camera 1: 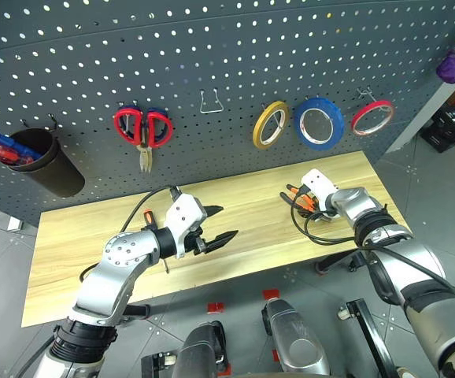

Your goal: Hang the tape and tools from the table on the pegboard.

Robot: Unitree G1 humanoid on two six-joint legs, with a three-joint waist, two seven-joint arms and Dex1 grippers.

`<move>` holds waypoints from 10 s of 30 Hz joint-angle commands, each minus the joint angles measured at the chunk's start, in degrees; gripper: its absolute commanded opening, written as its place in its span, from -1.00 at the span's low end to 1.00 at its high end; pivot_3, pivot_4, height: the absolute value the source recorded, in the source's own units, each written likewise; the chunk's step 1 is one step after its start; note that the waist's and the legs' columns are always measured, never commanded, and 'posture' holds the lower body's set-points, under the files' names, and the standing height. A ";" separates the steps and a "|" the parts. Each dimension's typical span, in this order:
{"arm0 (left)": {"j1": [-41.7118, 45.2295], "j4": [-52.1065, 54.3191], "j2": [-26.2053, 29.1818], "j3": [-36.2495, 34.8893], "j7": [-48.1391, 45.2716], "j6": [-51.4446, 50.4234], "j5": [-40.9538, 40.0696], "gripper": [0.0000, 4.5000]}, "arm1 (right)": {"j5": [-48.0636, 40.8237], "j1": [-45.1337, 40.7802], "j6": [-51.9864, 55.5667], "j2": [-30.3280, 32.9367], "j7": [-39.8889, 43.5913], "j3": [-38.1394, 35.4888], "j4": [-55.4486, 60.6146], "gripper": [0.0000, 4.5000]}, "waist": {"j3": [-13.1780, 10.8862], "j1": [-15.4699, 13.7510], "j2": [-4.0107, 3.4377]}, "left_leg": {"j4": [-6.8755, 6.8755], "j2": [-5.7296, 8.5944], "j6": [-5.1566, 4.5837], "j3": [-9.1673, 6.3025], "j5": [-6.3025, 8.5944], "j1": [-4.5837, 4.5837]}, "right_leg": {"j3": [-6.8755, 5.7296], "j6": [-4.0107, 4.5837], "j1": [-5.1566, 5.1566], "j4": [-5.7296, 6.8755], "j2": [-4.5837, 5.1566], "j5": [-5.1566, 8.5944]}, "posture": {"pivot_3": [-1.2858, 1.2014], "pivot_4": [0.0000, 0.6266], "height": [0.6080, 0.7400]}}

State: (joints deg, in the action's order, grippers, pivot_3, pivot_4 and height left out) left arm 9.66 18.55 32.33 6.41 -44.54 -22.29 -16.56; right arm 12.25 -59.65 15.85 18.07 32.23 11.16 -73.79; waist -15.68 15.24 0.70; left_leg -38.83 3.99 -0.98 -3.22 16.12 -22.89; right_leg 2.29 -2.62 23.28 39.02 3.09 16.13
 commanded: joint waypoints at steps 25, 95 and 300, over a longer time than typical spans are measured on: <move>-12.97 6.98 -5.22 -14.93 10.63 7.74 -4.22 0.54 | -7.61 28.46 17.45 -3.67 -2.84 -8.55 71.72 0.17 | -0.36 -3.53 0.06 | 0.02 -0.28 0.08 0.12 0.06 -0.13 | 0.00 0.00 0.24 -0.01 -0.15 0.00 | -0.18 -0.08 1.00; -2.57 11.58 -12.83 -12.04 41.37 -27.39 -0.45 0.98 | -12.46 18.25 -4.74 -20.95 -16.73 -2.30 61.73 1.00 | -1.03 -7.24 0.69 | 0.09 -0.62 0.33 0.28 -0.03 -0.32 | -0.11 0.35 0.80 0.03 -0.44 -0.41 | -0.11 0.01 1.00; 30.39 -3.96 5.46 -29.14 40.39 5.23 17.58 -0.70 | -37.98 7.85 24.20 -9.88 6.60 3.14 90.13 1.00 | -3.42 -5.56 1.32 | -0.06 -0.63 0.87 0.06 -0.64 -1.54 | -1.49 0.84 2.10 0.01 0.03 -1.04 | -0.21 -0.08 1.00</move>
State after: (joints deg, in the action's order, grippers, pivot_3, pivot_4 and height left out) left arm 39.00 13.18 36.12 -20.57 -5.32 -20.12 0.03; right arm -25.79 -50.70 39.99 8.58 38.90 14.21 15.12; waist -19.10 9.68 2.03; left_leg -38.88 3.35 -0.11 -3.17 15.48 -24.45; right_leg 0.80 -1.78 25.38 39.02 3.13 15.08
